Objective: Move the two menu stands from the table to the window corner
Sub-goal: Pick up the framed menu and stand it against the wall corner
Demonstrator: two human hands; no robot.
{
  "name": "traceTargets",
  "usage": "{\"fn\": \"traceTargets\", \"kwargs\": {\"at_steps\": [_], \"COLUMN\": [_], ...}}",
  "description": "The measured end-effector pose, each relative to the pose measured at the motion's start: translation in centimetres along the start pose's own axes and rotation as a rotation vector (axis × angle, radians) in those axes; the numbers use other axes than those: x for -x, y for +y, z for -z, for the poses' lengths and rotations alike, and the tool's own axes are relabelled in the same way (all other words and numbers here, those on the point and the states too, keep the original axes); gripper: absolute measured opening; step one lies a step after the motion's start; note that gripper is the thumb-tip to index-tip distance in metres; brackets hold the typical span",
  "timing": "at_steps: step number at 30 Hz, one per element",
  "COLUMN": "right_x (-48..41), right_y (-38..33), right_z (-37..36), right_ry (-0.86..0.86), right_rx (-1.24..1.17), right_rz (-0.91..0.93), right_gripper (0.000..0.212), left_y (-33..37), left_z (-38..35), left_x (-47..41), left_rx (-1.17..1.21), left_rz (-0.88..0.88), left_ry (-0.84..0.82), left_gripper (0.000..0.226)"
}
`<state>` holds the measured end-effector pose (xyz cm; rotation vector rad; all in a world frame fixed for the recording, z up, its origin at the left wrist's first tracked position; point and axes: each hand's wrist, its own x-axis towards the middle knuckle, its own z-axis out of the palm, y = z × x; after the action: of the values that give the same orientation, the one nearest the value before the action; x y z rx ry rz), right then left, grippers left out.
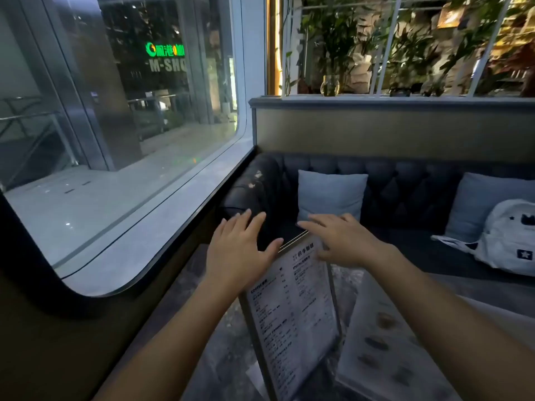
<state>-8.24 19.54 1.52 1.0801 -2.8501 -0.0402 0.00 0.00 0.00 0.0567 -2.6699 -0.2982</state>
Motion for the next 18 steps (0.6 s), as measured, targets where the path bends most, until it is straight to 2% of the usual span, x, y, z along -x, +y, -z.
{"fn": "traceTargets", "kwargs": {"at_steps": [5,7,9,11,15,18], "right_x": [-0.6,-0.8,-1.1,-1.4,-1.9,-2.3], "right_y": [0.4,0.6,0.7,0.8,1.0,1.0], "right_z": [-0.7,-1.0,-0.9,-0.9,-0.5,-0.5], "right_ry": [-0.107,-0.102,-0.073,-0.072,-0.04,0.022], "right_rx": [0.011,0.005,0.019,0.031,0.037,0.038], "right_rz": [-0.04,-0.034,-0.019,-0.01,0.002,0.035], "right_gripper": [0.065,0.063,0.058,0.054,0.044,0.034], "left_y": [-0.3,-0.6,-0.9,-1.3,-2.4,-2.8], "left_z": [-1.0,-1.1,-0.9,-0.7,-0.3,0.1], "left_x": [0.6,0.9,1.2,1.7,2.9,3.7], "left_rx": [0.092,0.189,0.334,0.478,0.587,0.659], "left_rz": [0.059,0.022,0.004,0.018,0.041,0.064], "left_ry": [-0.271,-0.395,-0.478,-0.475,-0.353,-0.297], "left_gripper": [0.045,0.035,0.036,0.033,0.011,0.01]}}
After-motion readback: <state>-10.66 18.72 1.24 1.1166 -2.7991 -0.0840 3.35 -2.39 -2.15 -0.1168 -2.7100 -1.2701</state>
